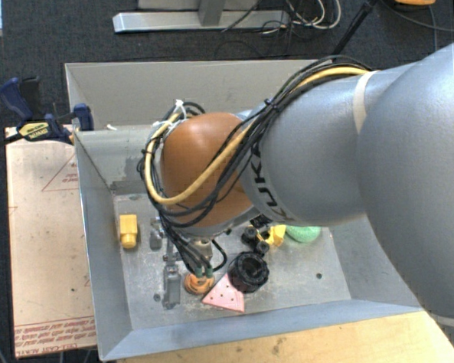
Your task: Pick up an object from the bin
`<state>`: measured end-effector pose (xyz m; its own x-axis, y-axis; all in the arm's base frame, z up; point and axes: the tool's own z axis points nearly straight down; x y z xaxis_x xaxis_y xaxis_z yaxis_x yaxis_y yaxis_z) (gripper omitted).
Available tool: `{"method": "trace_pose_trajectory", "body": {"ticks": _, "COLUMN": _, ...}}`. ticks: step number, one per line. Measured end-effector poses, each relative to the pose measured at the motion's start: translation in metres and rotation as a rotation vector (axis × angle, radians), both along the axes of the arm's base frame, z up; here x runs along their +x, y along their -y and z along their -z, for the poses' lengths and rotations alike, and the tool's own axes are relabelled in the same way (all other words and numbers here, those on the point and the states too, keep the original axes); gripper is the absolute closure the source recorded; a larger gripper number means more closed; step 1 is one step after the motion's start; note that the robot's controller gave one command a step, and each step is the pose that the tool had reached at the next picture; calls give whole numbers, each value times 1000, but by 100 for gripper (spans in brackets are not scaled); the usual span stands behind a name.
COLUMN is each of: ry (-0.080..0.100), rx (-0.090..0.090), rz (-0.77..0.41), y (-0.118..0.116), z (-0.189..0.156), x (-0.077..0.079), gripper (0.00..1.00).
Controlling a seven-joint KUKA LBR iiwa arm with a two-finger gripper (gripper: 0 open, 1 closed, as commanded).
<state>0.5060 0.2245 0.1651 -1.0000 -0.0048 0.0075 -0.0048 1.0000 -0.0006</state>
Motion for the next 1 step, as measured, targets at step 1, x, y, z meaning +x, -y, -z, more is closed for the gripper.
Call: {"method": "trace_pose_trajectory", "body": {"ticks": 1, "ry": 7, "rx": 2, "rz": 4, "y": 1, "z": -4, "x": 2, "gripper": 0}}
